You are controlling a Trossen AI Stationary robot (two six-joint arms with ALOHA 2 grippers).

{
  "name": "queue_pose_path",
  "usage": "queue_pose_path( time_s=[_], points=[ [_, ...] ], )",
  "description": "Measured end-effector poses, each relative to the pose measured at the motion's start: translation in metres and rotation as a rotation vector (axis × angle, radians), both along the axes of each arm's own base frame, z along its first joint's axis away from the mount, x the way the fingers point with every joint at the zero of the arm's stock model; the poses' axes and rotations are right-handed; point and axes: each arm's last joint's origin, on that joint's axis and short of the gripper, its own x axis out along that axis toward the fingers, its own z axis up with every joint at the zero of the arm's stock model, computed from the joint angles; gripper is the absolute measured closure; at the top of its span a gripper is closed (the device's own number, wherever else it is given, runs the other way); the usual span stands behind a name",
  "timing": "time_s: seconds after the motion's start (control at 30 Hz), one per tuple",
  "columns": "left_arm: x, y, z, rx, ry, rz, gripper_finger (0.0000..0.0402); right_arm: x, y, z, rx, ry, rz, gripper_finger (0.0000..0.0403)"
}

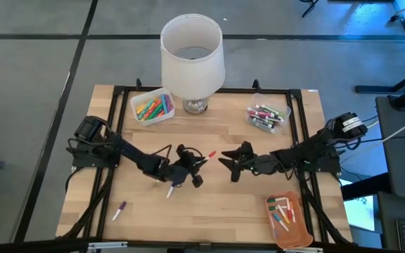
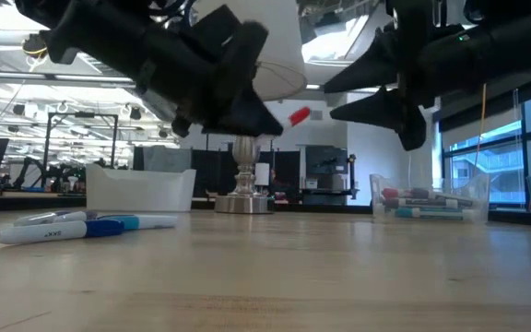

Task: Pick & Place Markers
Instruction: Put the dark orange mini marker into the orange bin

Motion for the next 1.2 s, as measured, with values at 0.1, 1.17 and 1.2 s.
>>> queue_pose_path(
  time_s=[0.1, 1.17, 1.2],
  points=[
    [0.002, -0.003, 0.005, -0.006, -0.044, -0.017, 0.0352, 0.004, 0.000, -0.003, -0.011, -0.035, -0.019, 0.0207],
    [-0.001, -0.003, -0.003, 0.101, 0.111, -0.127, 0.0310, 0.033, -0.001, -0.008, -0.238, 0.126, 0.032, 0.0347],
    [-0.003, -0.002, -0.006, 0.110, 0.142, -0.128, 0.0307, 0.031, -0.002, -0.005, -0.246, 0.137, 0.035, 0.0347]
  ],
)
